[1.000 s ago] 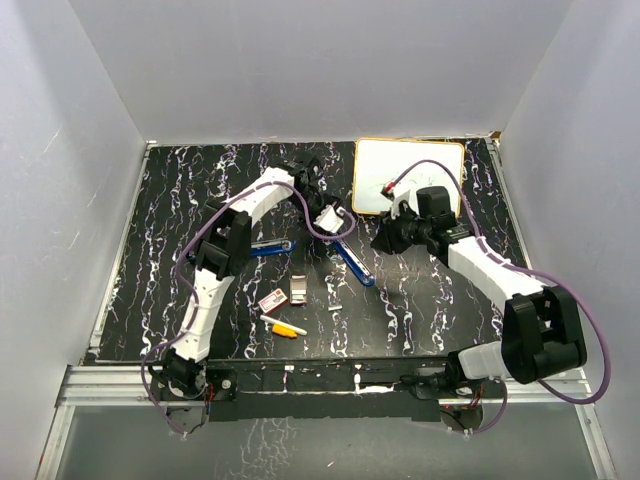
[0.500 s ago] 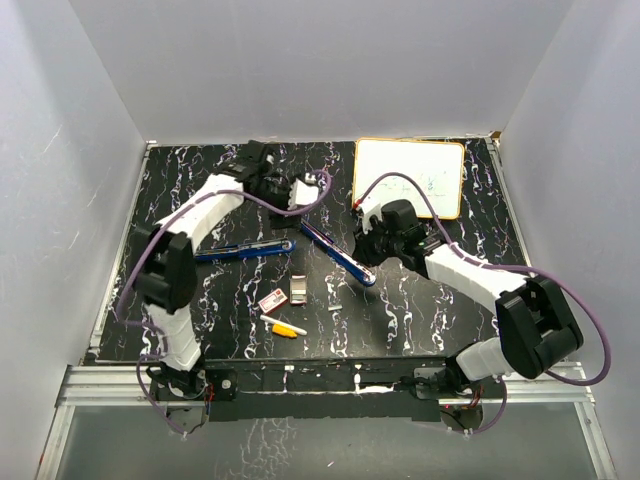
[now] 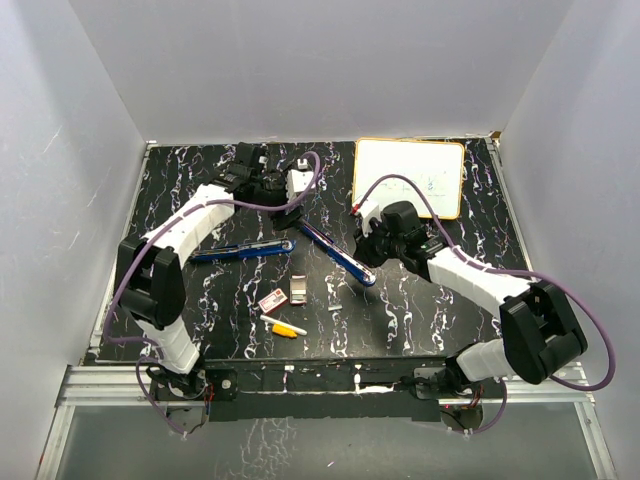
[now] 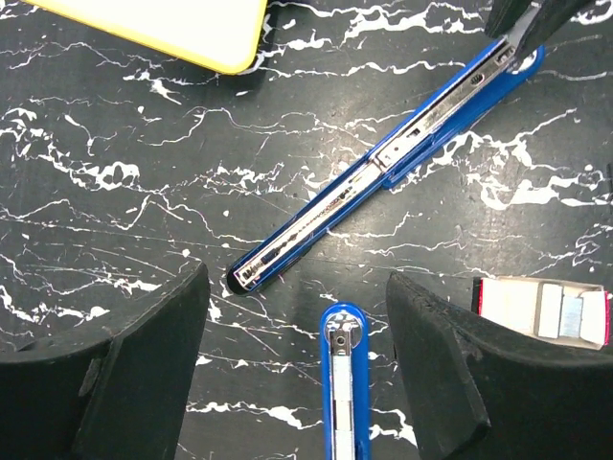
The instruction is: Load the staples into the stapler
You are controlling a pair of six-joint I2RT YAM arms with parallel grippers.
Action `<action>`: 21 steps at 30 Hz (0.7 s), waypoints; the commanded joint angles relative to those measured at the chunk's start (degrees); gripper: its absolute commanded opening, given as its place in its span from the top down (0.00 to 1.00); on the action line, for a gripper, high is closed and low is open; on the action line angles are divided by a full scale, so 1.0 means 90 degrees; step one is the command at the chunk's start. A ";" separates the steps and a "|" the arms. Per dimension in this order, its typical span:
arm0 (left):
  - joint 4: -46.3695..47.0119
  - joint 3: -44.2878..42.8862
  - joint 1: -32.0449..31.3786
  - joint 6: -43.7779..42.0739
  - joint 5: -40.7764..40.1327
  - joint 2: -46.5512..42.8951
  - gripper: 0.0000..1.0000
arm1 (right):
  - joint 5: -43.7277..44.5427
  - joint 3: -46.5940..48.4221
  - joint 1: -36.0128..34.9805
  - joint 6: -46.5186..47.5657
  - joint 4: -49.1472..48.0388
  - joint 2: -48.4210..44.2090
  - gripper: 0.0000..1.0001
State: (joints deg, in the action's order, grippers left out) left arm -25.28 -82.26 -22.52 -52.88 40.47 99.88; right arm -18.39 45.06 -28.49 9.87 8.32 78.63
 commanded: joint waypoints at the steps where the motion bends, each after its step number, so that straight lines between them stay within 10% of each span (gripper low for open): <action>1: 0.0238 0.0023 -0.0011 0.0891 0.0094 -0.0655 0.27 | -0.0142 -0.0200 -0.0028 0.0321 -0.0484 -0.0195 0.91; 21: 0.0740 0.0312 -0.0016 0.1834 -0.0181 -0.1009 0.19 | 0.0012 -0.0467 -0.0044 0.0310 -0.1060 -0.0056 0.91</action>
State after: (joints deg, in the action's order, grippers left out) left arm -19.27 -79.11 -22.52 -37.26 38.33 93.76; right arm -18.57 41.34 -28.49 11.79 3.75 78.59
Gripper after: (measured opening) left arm 0.812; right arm 0.186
